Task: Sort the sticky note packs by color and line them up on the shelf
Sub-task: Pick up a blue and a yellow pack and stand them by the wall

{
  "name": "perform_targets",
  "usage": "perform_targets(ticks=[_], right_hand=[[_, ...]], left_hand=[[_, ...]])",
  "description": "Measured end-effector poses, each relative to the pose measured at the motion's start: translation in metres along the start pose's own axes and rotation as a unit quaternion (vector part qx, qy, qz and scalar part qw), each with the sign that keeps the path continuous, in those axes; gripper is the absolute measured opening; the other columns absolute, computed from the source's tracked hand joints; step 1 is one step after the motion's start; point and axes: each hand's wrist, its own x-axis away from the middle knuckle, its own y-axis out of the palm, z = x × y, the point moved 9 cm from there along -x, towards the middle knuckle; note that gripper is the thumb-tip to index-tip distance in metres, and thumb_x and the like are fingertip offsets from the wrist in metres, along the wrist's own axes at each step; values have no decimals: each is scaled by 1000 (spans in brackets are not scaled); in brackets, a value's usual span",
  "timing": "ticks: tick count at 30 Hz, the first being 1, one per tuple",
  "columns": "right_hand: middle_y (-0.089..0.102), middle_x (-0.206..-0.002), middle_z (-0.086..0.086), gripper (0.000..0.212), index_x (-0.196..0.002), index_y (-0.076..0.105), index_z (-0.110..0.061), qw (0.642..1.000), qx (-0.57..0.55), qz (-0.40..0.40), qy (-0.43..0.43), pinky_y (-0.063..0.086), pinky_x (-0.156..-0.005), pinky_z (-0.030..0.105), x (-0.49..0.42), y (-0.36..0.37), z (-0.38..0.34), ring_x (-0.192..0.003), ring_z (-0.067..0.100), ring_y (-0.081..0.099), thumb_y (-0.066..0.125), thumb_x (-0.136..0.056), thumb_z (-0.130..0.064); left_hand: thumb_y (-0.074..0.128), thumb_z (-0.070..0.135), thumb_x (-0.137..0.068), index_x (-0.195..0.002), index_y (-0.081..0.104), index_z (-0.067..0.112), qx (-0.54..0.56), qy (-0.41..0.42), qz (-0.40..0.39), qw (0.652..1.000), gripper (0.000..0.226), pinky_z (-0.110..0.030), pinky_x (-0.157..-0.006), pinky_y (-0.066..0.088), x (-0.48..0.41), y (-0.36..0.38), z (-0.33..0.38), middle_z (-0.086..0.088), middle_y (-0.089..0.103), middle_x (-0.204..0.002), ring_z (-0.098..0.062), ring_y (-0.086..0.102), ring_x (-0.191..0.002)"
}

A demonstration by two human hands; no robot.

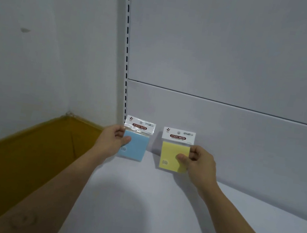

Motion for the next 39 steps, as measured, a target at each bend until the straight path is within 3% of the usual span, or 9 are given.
perform_targets(ticks=[4, 10, 14, 19, 24, 29, 35, 39], right_hand=[[72, -81, 0, 15, -83, 65, -17, 999, 2, 43, 23, 54, -74, 39, 1, 7, 6, -81, 22, 68, 76, -75, -11], [71, -80, 1, 15, -81, 65, -19, 994, 12, 98, 50, 54, -80, 45, 3, 29, 13, -81, 22, 68, 76, -75, -11], [72, -82, 0, 15, -85, 66, -20, 991, 30, 112, 60, 54, -79, 42, 2, 42, 14, -82, 20, 68, 75, -75, -12], [68, -79, -9, 13, -87, 63, -26, 983, 104, 143, 41, 47, -66, 24, -2, 45, 4, -78, 12, 64, 73, -79, -22], [63, -77, -14, 14, -87, 60, -31, 974, 146, 165, 54, 41, -61, 24, 3, 49, 9, -75, 8, 60, 71, -80, -33], [63, -80, -18, 25, -92, 58, -30, 976, 160, 132, 67, 39, -61, 19, 10, 58, 21, -76, 3, 59, 76, -75, -32], [60, -72, -20, 21, -89, 59, -29, 971, 193, 128, 54, 37, -57, 18, 8, 56, 23, -69, -4, 54, 75, -76, -27], [60, -71, -19, 19, -87, 60, -29, 972, 183, 133, 57, 39, -60, 23, 7, 55, 25, -68, -2, 55, 75, -75, -25]], left_hand=[[63, -3, -86, -97, 60, 3, 25, 0, -43, 999, 13, -17, -57, 52, -25, 14, -8, -6, 65, -84, -14, 64, -73], [61, 1, -88, -103, 61, 2, 46, 3, -73, 996, 14, -33, -77, 54, -55, 17, -29, -10, 66, -94, -20, 63, -83], [61, 6, -89, -103, 62, 8, 58, 4, -59, 997, 14, -35, -75, 53, -65, 16, -55, -6, 65, -91, -20, 63, -82], [64, 14, -89, -97, 61, 15, 32, 54, -35, 997, 9, -23, -61, 45, -72, 18, -57, 6, 60, -73, -8, 56, -65], [67, 18, -86, -88, 60, 19, 17, 78, -11, 997, 8, -25, -59, 44, -71, 13, -55, 7, 58, -68, -8, 53, -61], [69, 19, -86, -87, 60, 18, 12, 83, 1, 996, 9, -21, -57, 42, -69, 10, -55, 8, 56, -65, -5, 50, -58], [68, 23, -86, -100, 62, 18, 25, 68, -20, 997, 17, -10, -57, 43, -66, 10, -58, 10, 62, -79, -2, 59, -71], [75, 12, -79, -116, 59, 16, 11, 51, -77, 996, 40, -20, -75, 49, -63, 12, -61, 2, 64, -95, -13, 62, -86]])
